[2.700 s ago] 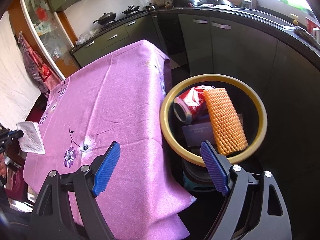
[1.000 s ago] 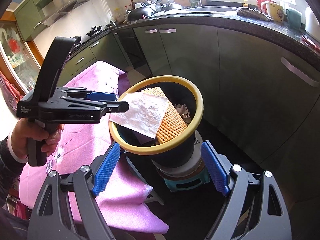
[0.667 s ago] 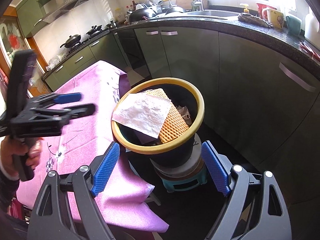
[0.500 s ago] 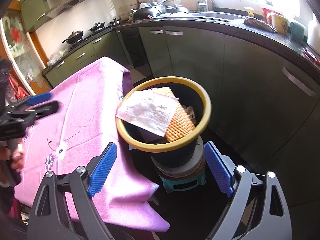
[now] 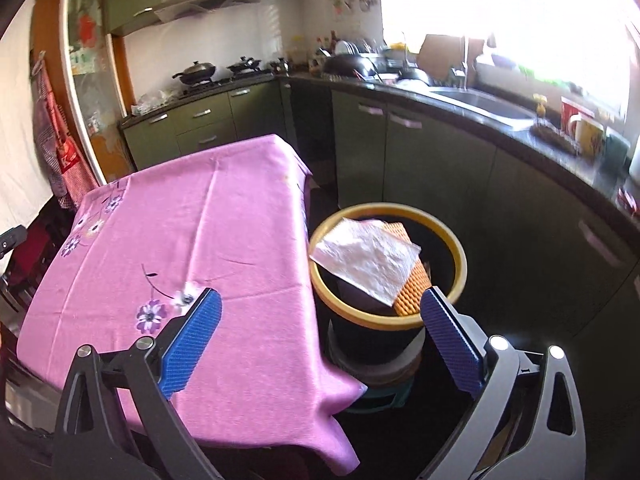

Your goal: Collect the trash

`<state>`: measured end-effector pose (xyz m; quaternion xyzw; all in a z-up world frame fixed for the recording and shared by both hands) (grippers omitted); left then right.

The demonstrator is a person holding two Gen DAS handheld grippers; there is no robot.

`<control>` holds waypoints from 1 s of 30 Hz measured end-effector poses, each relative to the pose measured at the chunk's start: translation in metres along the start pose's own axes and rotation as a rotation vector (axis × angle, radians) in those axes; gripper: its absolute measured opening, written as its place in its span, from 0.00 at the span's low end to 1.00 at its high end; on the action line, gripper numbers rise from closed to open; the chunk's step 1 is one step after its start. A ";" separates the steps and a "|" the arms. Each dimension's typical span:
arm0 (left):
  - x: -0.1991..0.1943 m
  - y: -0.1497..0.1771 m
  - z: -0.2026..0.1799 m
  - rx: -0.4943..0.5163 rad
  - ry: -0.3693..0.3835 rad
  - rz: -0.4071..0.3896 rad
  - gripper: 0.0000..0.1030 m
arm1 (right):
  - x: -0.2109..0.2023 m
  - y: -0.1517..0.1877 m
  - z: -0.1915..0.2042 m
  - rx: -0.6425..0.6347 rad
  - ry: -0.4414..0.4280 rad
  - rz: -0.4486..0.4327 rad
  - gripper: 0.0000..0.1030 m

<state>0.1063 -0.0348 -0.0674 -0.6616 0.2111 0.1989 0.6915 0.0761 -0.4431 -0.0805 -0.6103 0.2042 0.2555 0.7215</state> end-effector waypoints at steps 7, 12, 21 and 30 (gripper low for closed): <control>-0.046 0.024 0.054 -0.043 -0.128 -0.031 0.93 | -0.037 -0.008 0.035 -0.078 0.021 -0.094 0.95; -0.072 0.026 0.063 -0.061 -0.141 -0.072 0.93 | -0.059 -0.006 0.045 -0.086 0.019 -0.120 0.95; -0.100 0.027 0.057 -0.062 -0.134 -0.126 0.93 | -0.090 0.001 0.050 -0.091 0.022 -0.156 0.95; -0.108 0.026 0.049 -0.055 -0.123 -0.150 0.93 | -0.098 0.003 0.048 -0.093 0.007 -0.169 0.95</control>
Point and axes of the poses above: each gripper's, at about its wrist camera, not at the fingertips, and x roughly the way its jaws point, z to its left, y to its underside, the point moved 5 cm from there along x, roughly the way its jaws point, and after that the axes turned 9 degrees about -y, right-handed, at the moved point
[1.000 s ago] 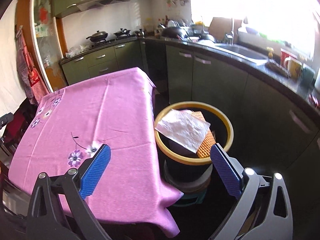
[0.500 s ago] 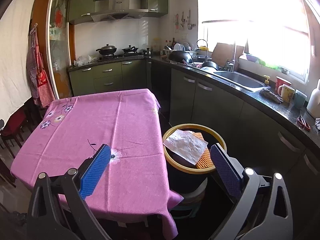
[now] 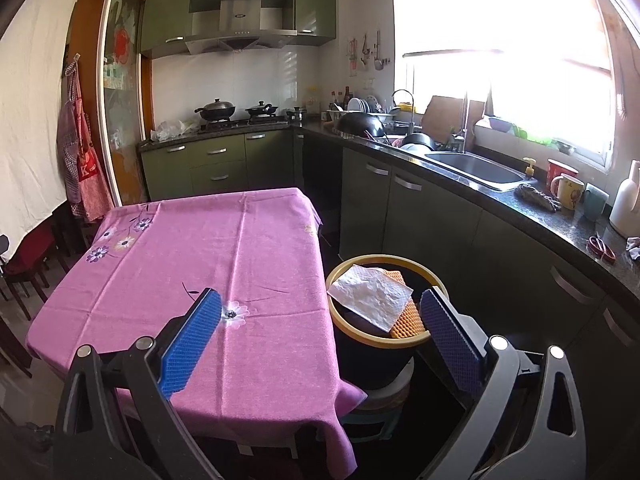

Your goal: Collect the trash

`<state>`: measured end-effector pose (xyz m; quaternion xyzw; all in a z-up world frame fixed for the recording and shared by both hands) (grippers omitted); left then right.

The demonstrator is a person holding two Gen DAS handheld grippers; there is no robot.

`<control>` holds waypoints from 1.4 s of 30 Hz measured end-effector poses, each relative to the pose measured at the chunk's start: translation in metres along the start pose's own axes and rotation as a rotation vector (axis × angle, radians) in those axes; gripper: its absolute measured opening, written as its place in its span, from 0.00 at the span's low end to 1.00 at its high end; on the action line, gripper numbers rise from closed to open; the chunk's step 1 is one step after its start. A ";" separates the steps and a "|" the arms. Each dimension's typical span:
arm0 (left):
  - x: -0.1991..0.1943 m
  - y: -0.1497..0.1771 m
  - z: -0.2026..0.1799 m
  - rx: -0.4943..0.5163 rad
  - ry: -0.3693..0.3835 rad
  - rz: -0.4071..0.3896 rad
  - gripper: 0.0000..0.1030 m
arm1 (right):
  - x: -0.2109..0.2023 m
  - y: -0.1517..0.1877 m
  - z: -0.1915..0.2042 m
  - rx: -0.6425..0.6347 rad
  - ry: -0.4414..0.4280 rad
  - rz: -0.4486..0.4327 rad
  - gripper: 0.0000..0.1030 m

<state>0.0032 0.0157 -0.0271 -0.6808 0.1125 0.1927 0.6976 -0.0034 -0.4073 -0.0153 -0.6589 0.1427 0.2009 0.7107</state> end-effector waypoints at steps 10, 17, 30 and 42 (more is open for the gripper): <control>0.003 0.000 -0.008 0.014 0.017 0.006 0.94 | 0.004 -0.001 -0.002 0.008 -0.005 0.005 0.95; 0.002 0.000 -0.010 0.014 0.024 0.006 0.93 | 0.010 0.000 -0.003 0.010 -0.006 0.012 0.95; 0.001 -0.001 -0.013 0.017 0.029 0.003 0.94 | 0.012 0.000 -0.003 0.011 -0.009 0.009 0.95; 0.001 -0.001 -0.015 0.020 0.029 0.003 0.93 | 0.013 0.001 -0.002 0.014 -0.010 0.012 0.95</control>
Point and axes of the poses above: each gripper's, at about its wrist camera, not at the fingertips, and x roughly the way its jaws point, z to its left, y to its underside, the point moved 5 cm from there along x, roughly the way its jaws point, and after that the axes turned 9 degrees about -y, right-handed, at the moved point
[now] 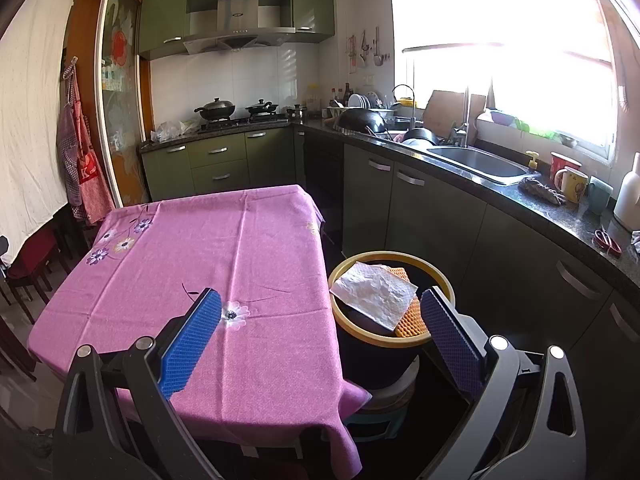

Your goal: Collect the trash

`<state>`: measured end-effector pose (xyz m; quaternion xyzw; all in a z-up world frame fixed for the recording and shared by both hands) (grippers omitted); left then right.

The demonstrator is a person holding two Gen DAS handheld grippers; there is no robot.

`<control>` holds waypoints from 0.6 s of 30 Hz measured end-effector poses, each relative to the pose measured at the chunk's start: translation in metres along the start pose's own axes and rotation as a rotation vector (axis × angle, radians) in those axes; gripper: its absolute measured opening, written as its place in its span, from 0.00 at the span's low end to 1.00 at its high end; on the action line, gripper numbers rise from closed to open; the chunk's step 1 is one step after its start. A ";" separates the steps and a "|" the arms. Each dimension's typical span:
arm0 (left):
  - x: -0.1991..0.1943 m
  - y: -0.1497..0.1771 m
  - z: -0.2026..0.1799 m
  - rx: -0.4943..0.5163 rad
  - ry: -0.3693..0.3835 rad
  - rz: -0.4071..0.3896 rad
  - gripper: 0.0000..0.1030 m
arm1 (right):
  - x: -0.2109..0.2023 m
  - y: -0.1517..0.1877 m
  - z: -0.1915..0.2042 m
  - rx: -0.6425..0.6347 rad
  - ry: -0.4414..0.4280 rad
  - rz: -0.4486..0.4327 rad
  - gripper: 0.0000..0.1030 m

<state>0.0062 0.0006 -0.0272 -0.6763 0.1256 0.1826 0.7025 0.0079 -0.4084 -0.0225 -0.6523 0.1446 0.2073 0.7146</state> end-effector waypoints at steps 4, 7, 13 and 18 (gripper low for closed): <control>0.002 -0.001 0.001 -0.004 0.009 0.005 0.94 | 0.001 0.001 0.000 0.002 -0.002 0.003 0.95; 0.002 -0.001 0.001 0.001 0.005 0.004 0.93 | 0.003 0.002 0.001 0.002 -0.003 0.004 0.95; 0.003 -0.001 0.000 0.002 0.005 0.004 0.93 | 0.004 0.002 0.001 0.003 -0.003 0.005 0.95; 0.003 0.000 0.000 0.002 0.010 0.005 0.94 | 0.004 0.002 0.002 0.003 -0.003 0.006 0.95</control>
Point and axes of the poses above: each gripper's, at about its wrist camera, not at the fingertips, and x roughly the way its jaws point, z to its left, y to its underside, the point moved 5 cm from there along x, roughly the way its jaws point, and after that the axes turned 9 degrees about -y, right-handed, at the moved point
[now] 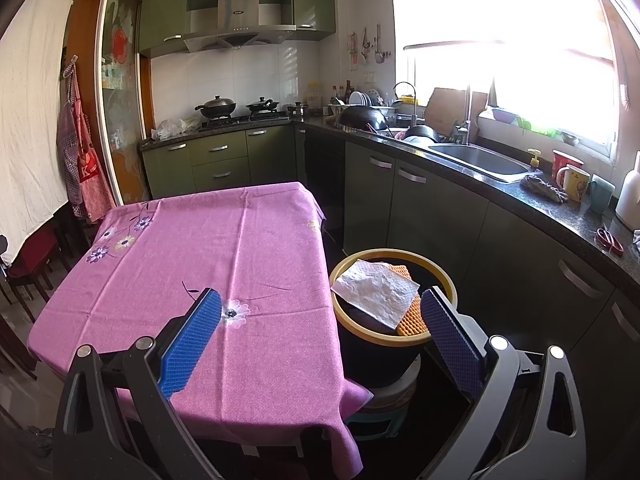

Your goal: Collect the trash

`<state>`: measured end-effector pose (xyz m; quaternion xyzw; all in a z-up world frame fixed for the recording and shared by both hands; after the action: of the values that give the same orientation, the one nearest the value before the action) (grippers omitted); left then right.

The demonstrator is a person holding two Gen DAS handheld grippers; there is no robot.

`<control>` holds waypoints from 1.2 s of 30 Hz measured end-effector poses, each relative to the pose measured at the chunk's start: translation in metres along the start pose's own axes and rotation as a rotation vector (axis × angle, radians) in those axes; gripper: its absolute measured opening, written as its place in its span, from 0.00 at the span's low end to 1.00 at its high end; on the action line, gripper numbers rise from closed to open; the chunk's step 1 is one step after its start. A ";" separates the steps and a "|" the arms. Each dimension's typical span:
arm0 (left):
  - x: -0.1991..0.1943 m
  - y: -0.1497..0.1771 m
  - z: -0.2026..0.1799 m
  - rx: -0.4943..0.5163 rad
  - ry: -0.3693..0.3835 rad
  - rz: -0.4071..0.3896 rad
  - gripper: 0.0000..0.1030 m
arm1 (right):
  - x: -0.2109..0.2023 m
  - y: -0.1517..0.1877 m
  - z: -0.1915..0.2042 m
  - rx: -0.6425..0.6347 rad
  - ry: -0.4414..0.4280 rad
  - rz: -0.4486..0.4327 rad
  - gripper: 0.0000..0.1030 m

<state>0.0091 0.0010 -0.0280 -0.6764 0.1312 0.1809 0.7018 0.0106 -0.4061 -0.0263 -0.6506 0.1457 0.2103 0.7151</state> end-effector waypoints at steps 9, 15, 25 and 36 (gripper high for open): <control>0.001 0.001 0.000 0.000 0.007 0.005 0.93 | 0.004 0.001 0.002 0.000 -0.003 0.004 0.95; 0.001 0.001 0.000 0.001 0.006 0.004 0.93 | 0.005 0.002 0.002 0.000 -0.003 0.005 0.95; 0.003 0.001 -0.001 0.003 0.013 0.003 0.93 | 0.006 0.002 0.002 0.002 -0.001 0.004 0.95; 0.005 0.001 -0.001 0.004 0.020 0.010 0.94 | 0.009 0.004 0.002 0.006 0.001 0.010 0.95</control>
<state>0.0135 0.0003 -0.0313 -0.6760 0.1417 0.1774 0.7010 0.0160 -0.4033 -0.0342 -0.6479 0.1499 0.2130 0.7158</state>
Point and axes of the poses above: each gripper's, at about its wrist camera, not at the fingertips, and x roughly the way its jaws point, z to its left, y to its underside, the point moved 5 cm from there along x, roughly the way its jaws point, and after that the axes turned 9 degrees about -y, right-handed, at the moved point
